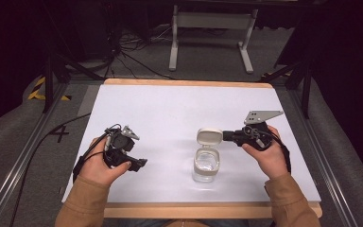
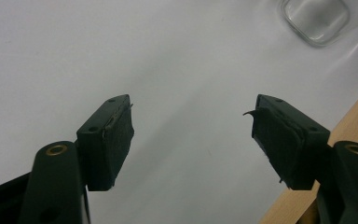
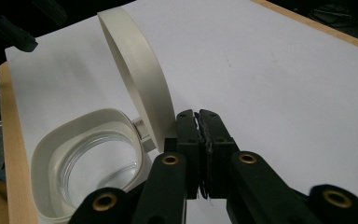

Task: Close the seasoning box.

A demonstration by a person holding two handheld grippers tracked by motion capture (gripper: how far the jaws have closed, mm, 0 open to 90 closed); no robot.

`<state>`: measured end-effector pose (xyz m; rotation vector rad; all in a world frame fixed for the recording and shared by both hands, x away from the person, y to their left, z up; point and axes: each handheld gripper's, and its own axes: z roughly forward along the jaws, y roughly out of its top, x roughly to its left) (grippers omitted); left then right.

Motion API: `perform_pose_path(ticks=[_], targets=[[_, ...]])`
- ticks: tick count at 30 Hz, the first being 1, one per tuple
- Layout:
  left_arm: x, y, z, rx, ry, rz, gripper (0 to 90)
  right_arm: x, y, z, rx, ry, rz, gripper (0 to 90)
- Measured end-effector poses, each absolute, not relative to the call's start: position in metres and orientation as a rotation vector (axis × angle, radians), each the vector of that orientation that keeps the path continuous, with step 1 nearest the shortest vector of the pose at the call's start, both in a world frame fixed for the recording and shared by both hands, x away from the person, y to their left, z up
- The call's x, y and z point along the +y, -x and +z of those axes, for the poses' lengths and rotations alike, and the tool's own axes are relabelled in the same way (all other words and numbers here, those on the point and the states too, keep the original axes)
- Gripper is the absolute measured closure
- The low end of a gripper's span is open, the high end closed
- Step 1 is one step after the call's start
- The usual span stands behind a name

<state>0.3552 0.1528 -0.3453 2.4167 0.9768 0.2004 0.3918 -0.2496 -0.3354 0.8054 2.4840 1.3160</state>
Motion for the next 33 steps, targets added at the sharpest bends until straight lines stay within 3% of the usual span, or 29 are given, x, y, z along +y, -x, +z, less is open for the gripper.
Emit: perform_pose_path(ticks=[22, 33], targets=[[0.138, -0.364, -0.345, 0.922, -2.441, 0.18, 29.7, -0.244, -0.372, -0.331, 2.551, -0.694, 1.293, 89.5], [0.139, -0.364, -0.345, 0.92, -2.443, 0.183, 29.7, -0.242, -0.37, -0.33, 2.542, -0.702, 1.304, 82.4]])
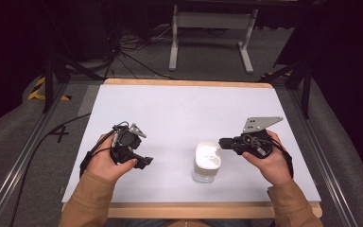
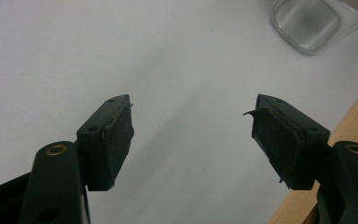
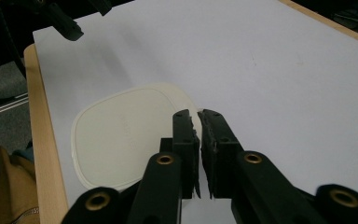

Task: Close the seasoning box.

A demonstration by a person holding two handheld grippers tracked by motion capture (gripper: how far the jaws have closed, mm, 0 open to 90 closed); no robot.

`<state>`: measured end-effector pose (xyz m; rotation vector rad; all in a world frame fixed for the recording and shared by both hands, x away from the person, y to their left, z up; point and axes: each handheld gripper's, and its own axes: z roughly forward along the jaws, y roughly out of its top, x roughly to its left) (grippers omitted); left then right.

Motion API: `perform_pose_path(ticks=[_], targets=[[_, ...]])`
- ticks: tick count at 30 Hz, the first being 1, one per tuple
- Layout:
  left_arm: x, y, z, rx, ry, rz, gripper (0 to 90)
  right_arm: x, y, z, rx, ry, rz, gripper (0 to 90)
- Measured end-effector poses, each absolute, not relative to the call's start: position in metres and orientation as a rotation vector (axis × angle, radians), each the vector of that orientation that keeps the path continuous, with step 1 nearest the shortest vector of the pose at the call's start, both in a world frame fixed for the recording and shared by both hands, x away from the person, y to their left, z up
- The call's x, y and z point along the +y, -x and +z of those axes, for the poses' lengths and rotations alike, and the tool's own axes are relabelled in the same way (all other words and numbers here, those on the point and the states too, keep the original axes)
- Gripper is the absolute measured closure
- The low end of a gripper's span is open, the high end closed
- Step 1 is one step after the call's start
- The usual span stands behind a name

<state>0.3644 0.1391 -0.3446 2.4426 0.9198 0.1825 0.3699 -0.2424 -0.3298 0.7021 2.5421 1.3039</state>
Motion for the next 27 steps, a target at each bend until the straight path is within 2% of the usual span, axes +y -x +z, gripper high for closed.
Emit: perform_pose_path(ticks=[5, 13, 27], targets=[[0.139, -0.365, -0.345, 0.92, -2.434, 0.183, 29.7, -0.249, -0.37, -0.325, 2.488, -0.76, 1.329, 70.6], [0.138, -0.367, -0.344, 0.919, -2.435, 0.189, 29.7, -0.268, -0.367, -0.317, 2.395, -0.84, 1.312, 59.0], [0.136, -0.376, -0.345, 0.927, -2.45, 0.179, 29.7, -0.308, -0.365, -0.315, 2.282, -1.001, 1.203, 54.6]])
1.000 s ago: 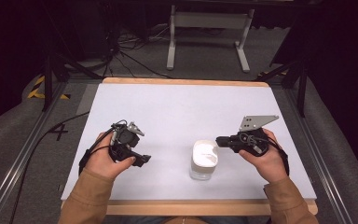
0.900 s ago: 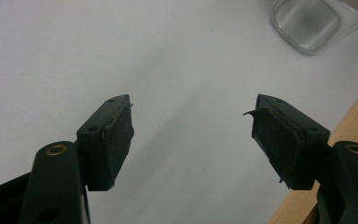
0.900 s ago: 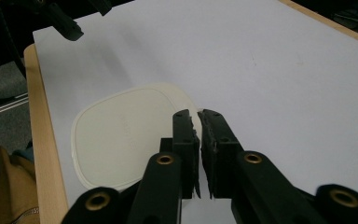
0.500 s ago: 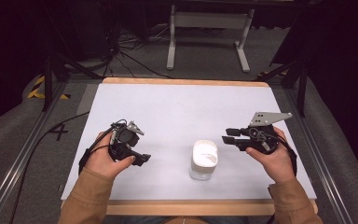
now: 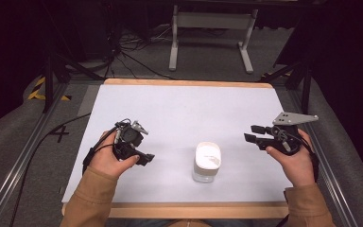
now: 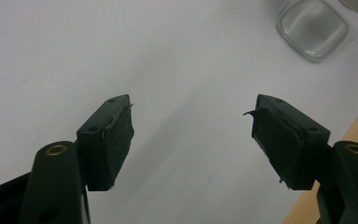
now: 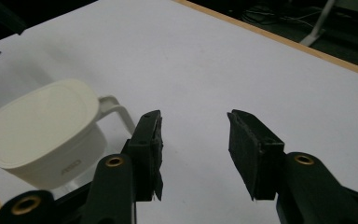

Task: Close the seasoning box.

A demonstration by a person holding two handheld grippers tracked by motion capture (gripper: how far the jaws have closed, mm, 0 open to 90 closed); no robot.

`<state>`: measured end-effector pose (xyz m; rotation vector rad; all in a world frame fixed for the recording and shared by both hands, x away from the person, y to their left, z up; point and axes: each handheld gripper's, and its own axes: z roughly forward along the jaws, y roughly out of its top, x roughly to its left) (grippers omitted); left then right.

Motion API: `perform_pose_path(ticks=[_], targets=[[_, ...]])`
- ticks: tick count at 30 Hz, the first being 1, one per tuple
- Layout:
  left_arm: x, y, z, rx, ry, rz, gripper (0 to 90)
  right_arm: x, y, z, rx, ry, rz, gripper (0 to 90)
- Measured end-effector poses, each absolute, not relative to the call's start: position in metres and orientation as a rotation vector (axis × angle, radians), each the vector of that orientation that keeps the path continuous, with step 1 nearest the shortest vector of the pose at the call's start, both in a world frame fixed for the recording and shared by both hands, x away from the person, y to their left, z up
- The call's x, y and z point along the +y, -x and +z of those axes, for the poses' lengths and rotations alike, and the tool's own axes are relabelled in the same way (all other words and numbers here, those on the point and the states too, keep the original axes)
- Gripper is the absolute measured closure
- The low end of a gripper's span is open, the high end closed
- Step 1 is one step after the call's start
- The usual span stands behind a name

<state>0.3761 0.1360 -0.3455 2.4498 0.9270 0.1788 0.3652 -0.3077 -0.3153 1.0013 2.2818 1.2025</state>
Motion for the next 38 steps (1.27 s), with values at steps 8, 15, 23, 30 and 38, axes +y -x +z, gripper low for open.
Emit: perform_pose_path(ticks=[8, 15, 23, 30, 38], targets=[[0.14, -0.38, -0.35, 0.962, -2.442, 0.165, 29.7, -0.333, -0.377, -0.329, 2.216, -1.158, 1.032, 49.1], [0.147, -0.388, -0.359, 1.019, -2.434, 0.146, 29.6, -0.346, -0.39, -0.35, 2.243, -1.232, 0.982, 48.0], [0.149, -0.39, -0.363, 1.032, -2.428, 0.129, 29.6, -0.353, -0.403, -0.376, 2.289, -1.285, 0.951, 48.1], [0.149, -0.393, -0.367, 1.039, -2.436, 0.115, 29.6, -0.35, -0.409, -0.396, 2.343, -1.313, 0.87, 48.1], [0.15, -0.393, -0.366, 1.035, -2.432, 0.115, 29.5, -0.349, -0.412, -0.403, 2.375, -1.313, 0.853, 46.2]])
